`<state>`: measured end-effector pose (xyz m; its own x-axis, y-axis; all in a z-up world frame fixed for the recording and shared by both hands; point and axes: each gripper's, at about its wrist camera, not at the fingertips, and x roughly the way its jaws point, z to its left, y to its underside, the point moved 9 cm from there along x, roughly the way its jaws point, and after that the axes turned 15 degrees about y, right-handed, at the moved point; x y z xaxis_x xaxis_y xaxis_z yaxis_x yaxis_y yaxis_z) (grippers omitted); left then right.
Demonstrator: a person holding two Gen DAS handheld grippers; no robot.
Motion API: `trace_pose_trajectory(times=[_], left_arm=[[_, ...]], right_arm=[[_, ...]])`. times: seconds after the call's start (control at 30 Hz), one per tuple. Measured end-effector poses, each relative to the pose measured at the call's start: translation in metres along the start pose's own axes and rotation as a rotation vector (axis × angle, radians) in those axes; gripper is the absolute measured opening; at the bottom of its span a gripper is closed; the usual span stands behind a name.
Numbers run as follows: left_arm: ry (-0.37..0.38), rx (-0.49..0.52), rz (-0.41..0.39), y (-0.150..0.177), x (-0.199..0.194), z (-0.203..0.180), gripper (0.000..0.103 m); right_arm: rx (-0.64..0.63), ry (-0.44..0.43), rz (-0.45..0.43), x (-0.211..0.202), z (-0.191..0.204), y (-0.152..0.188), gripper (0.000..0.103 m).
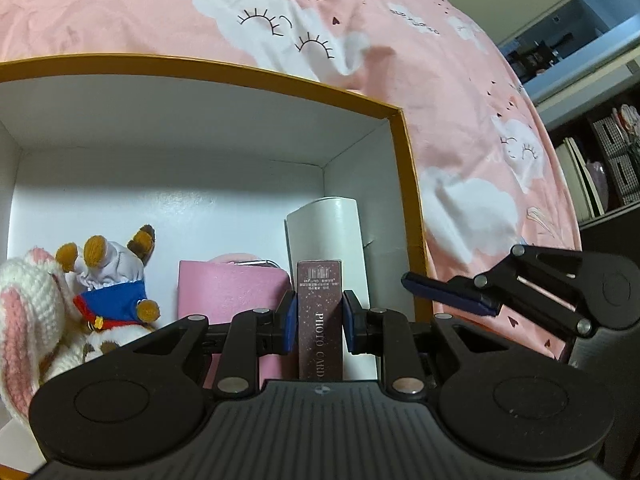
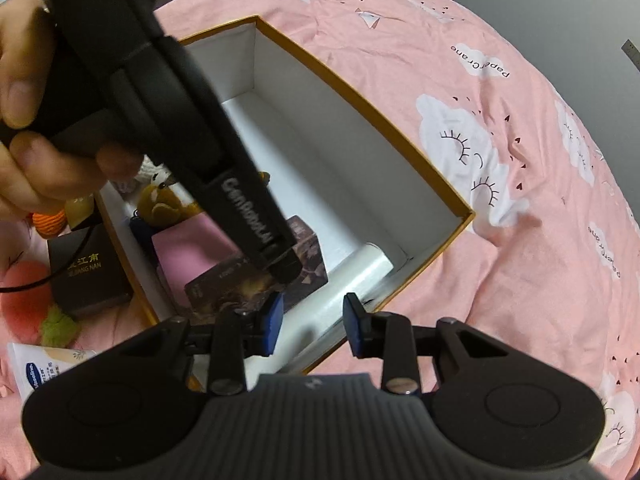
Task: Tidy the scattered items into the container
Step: 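Lower the PHOTO CARD box beside the white box and open the left gripper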
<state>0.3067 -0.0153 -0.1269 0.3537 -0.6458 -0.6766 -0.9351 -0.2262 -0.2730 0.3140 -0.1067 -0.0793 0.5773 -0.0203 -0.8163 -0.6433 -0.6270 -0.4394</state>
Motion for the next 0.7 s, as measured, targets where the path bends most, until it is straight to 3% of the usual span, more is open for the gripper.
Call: trace_pose_trajectory(times=[0.37, 0.7], left_arm=[[-0.035, -0.047, 0.031, -0.002, 0.015, 0.003, 0.028], [-0.014, -0.068, 0.076, -0.001, 0.03, 0.006, 0.033]], right_arm=[[0.001, -0.03, 0.045, 0.015, 0.006, -0.002, 0.034], [0.073, -0.076, 0.089, 0.012, 0.004, -0.009, 0.034]])
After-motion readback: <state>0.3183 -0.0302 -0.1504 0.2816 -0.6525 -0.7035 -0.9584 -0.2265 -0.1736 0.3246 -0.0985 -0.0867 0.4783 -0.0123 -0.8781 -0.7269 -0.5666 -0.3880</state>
